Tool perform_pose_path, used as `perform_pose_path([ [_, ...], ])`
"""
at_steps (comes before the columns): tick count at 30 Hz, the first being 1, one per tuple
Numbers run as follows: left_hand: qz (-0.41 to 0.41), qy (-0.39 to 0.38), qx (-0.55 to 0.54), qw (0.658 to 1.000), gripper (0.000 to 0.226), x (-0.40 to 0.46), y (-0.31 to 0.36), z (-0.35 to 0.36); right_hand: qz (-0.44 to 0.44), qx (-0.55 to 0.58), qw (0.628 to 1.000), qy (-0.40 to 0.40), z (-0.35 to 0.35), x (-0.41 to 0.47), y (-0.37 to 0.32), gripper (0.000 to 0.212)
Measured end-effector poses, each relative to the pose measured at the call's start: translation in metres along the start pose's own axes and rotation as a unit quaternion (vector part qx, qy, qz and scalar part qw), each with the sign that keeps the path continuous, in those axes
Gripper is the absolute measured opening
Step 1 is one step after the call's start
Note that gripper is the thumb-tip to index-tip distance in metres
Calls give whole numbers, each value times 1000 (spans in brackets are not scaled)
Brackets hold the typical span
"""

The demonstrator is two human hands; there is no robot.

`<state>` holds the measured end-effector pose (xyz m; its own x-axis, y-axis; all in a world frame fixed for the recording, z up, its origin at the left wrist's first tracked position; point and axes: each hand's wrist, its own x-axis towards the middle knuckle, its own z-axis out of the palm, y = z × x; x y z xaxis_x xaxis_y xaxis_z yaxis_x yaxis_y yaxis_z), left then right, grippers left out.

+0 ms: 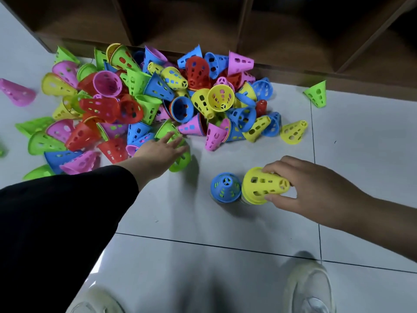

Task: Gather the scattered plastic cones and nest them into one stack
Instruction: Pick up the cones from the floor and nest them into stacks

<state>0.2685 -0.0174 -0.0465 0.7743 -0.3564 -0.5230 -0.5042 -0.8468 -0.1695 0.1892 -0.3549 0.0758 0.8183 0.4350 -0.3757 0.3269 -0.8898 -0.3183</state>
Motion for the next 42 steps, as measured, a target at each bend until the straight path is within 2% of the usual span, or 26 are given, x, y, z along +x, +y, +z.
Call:
perform_pose_path([
  [4, -10, 47, 54, 997, 69, 8, -5, -1, -11, -78, 997, -18, 19, 14, 12, 51],
  [8, -19, 97, 122, 988, 55, 20, -13, 1, -9, -86, 996, -35, 39, 20, 17, 49],
  [14, -54, 91, 141, 984, 67, 30, -24, 4, 3, -57, 998, -33, 44, 20, 19, 48],
  [18, -78, 84, 136, 984, 39, 22, -31, 8, 7, -56, 998, -27, 46, 20, 18, 49],
  [20, -107, 119, 76, 984, 33, 16, -32, 9, 4, -69, 997, -23, 45, 21, 19, 55],
  [22, -143, 171, -52, 973, 44, 11, -31, 6, -3, -72, 997, -16, 44, 22, 19, 72],
  [23, -156, 199, -148, 956, 52, 5, -28, -1, -6, -64, 998, -13, 43, 22, 18, 82],
  [24, -157, 235, -262, 923, 58, -3, -21, -11, -9, -48, 999, -8, 41, 22, 18, 90],
  [26, -100, 285, -441, 845, 61, -26, 5, -35, -27, 4, 1000, 8, 39, 21, 15, 93],
  [27, -46, 298, -475, 827, 59, -40, 23, -46, -38, 37, 998, 21, 37, 19, 14, 87],
  [29, 47, 306, -507, 805, 56, -68, 64, -58, -52, 100, 992, 49, 35, 15, 13, 71],
  [32, 102, 310, -539, 777, 54, -86, 109, -52, -47, 161, 983, 74, 33, 13, 10, 64],
  [35, 112, 297, -499, 806, 46, -75, 135, -32, -34, 199, 976, 82, 33, 22, 10, 52],
  [37, 77, 292, -484, 821, 44, -64, 140, -17, -10, 212, 974, 77, 32, 33, 10, 40],
  [40, 53, 262, -454, 850, 73, -62, 133, -2, 13, 200, 978, 65, 32, 55, 11, 31],
  [42, 38, 271, -435, 858, 76, -71, 116, 6, 16, 182, 981, 62, 31, 74, 14, 33],
])
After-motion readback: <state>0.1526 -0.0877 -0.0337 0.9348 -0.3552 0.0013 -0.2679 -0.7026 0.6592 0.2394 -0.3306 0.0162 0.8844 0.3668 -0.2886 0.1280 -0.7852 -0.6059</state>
